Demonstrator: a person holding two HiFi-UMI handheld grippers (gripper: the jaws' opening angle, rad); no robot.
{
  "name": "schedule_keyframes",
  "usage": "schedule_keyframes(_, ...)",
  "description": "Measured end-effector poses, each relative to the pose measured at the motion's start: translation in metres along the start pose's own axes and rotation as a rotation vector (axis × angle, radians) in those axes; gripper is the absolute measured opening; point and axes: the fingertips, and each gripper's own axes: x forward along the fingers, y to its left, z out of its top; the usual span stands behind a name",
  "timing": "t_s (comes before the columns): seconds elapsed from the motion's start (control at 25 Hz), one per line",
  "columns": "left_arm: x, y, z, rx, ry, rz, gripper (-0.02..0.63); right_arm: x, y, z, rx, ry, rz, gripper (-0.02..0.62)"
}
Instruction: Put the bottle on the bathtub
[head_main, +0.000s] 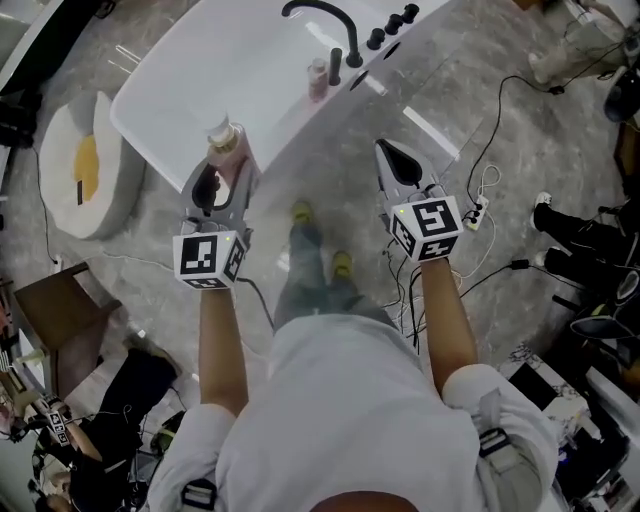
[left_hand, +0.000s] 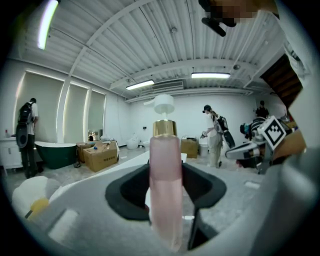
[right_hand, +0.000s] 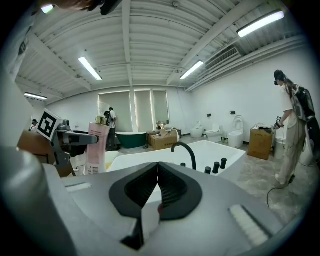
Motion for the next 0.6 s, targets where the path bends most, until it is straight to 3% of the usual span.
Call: schedule_keyframes(0.6, 0.144, 0.044, -0.108, -0.024, 0.055, -0.121, 0.198, 0.119, -0.049, -0.088, 0.051, 0.096, -0.056, 0.003)
